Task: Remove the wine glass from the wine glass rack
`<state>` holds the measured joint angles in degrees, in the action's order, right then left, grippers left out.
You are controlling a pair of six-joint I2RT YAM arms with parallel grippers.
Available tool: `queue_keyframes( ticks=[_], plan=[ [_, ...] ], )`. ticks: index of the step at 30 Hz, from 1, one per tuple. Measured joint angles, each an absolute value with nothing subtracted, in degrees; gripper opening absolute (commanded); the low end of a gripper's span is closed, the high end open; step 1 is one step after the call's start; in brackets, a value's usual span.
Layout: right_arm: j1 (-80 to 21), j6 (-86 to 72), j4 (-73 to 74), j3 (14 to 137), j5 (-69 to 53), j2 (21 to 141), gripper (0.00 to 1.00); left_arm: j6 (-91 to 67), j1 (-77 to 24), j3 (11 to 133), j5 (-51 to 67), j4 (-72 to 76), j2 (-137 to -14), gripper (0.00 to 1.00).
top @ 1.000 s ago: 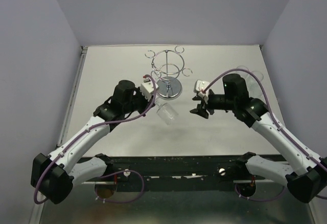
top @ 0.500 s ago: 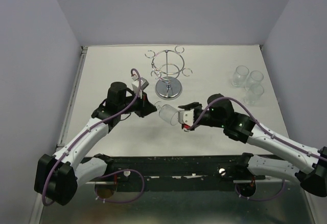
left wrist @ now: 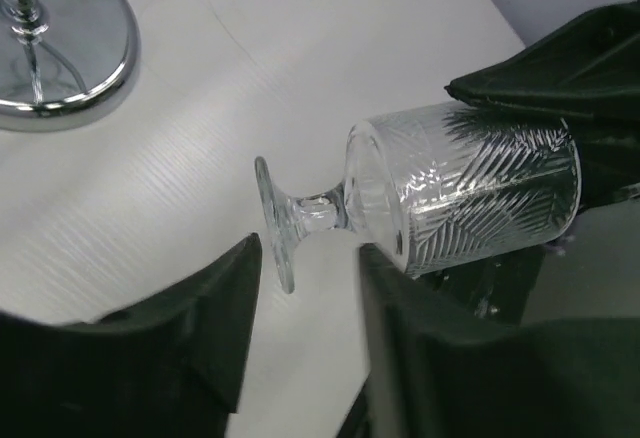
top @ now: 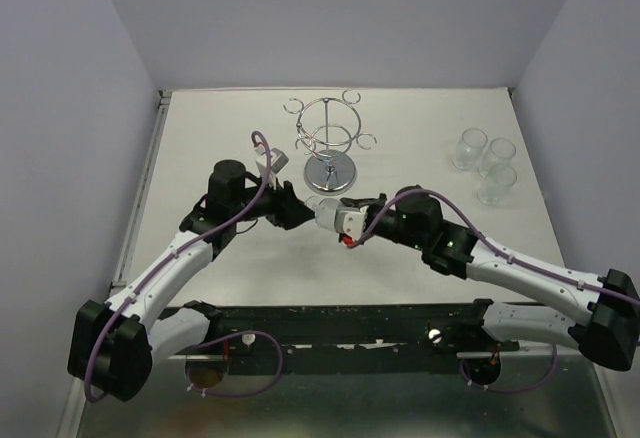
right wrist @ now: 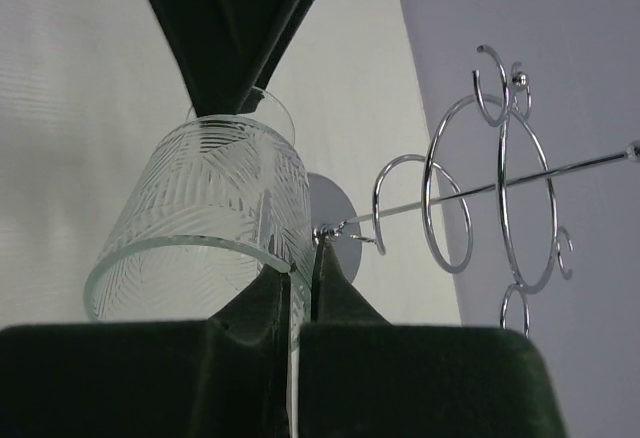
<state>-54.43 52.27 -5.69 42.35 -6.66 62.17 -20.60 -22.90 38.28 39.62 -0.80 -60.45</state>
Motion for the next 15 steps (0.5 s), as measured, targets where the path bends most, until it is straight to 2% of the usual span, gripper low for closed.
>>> queue_keyframes(
  ticks=[2, 5, 9, 15],
  plan=[
    [-54.43, 51.31, -4.01, 43.11, -5.54, 62.52, 0.01, -20.53, -23.00, 38.33, 39.13, -0.58, -60.42, 0.91],
    [-53.78, 49.54, 2.22, 45.39, -5.15, 62.43, 0.01, -20.36, -22.65, 38.37, 38.09, -0.99, -60.34, 0.96],
    [-49.65, 46.41, 13.28, 47.75, -6.94, 61.17, 0.01, -19.09, -23.07, 38.46, 37.34, -2.46, -59.35, 0.99],
    [-33.30, 43.51, 29.65, 51.35, -11.00, 61.80, 0.01, -15.18, -22.94, 38.46, 33.91, -4.51, -56.99, 0.99]
  ],
)
